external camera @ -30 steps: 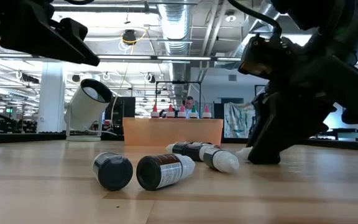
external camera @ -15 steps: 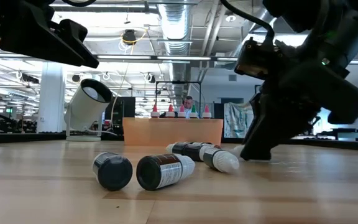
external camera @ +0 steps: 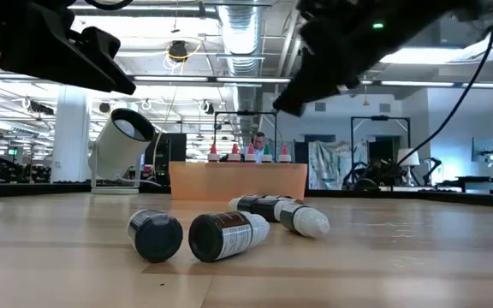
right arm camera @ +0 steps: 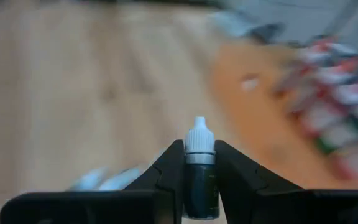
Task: Pick & Place food coloring
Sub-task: Put the small green food coloring bottle into the orange bin
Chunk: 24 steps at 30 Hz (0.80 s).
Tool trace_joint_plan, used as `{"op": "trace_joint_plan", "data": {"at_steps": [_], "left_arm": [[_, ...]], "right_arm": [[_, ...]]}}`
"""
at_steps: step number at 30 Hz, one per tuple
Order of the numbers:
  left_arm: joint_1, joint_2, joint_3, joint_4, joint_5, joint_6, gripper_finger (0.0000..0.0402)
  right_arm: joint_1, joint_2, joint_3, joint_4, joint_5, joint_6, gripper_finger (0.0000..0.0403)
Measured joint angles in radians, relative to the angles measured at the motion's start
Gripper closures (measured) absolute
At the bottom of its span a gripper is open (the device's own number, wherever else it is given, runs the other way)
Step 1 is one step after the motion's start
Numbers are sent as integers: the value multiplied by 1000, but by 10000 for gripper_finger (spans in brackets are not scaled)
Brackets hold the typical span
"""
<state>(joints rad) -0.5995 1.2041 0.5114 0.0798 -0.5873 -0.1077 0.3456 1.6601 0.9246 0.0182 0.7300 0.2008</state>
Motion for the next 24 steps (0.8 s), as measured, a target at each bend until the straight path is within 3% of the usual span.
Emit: {"op": "trace_joint_plan", "data": {"at_steps": [2, 6, 13, 24], "left_arm": [[0, 0, 0, 4, 0, -2, 209], [0, 0, 0, 8, 0, -9, 209], [0, 0, 0, 9, 0, -9, 209], [1, 0, 0, 8, 0, -8, 209]], "right_arm": [[-55, -7, 10, 24, 50, 0, 338], [-181, -2, 25, 43, 46, 23, 337], [-371, 35, 30, 46, -134, 73, 337], [-455, 79, 28, 17, -261, 83, 336]]}}
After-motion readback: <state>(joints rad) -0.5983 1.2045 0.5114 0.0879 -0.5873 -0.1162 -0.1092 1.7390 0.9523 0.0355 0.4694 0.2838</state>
